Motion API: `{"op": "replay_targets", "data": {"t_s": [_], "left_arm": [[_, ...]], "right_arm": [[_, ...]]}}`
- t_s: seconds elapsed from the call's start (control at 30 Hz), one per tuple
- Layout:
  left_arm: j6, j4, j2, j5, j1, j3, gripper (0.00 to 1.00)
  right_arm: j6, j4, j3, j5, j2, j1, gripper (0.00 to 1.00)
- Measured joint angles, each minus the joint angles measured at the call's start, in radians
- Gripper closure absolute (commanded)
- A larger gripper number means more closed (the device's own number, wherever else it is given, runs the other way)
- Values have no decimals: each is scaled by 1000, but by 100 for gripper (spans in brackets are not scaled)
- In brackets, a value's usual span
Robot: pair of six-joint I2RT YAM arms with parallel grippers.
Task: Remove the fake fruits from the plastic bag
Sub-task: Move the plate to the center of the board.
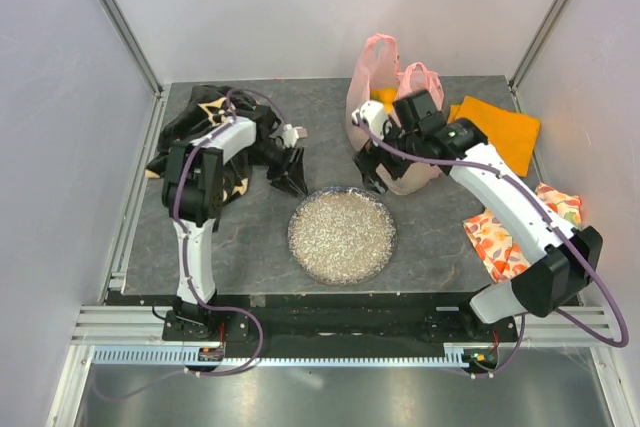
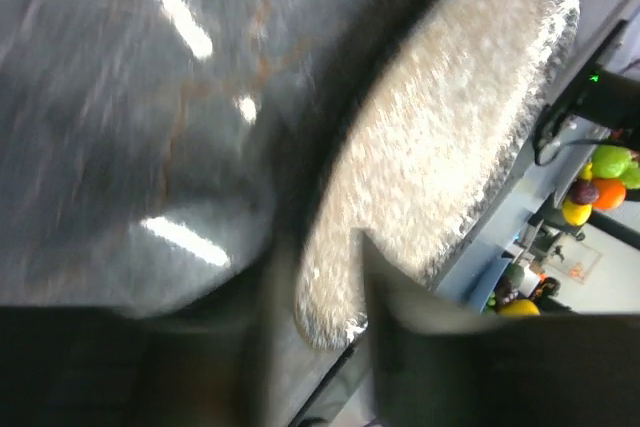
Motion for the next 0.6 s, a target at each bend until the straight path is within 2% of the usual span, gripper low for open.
{"op": "replay_targets", "data": {"t_s": [0.1, 0.23, 0.3, 0.33, 0.37, 0.5, 0.6], "left_arm": [[12, -57, -110, 22, 56, -13, 37], [34, -113, -270, 41, 111, 62, 17], [32, -116, -300, 45, 112, 200, 15], [28, -108, -299, 43, 105, 285, 3], [24, -93, -294, 38, 98, 353, 1], [-17, 34, -211, -14, 37, 702, 1], [-74, 177, -139, -48, -2, 817, 1]], "right_arm": [[25, 6, 121, 13, -2, -2, 2], [43, 66, 252, 119, -32, -2, 2], [49, 129, 275, 231, -61, -7, 2], [54, 158, 282, 295, -71, -14, 2], [63, 187, 288, 354, -77, -25, 2], [111, 259, 293, 545, -61, -83, 2], [154, 280, 269, 634, -43, -101, 2]]}}
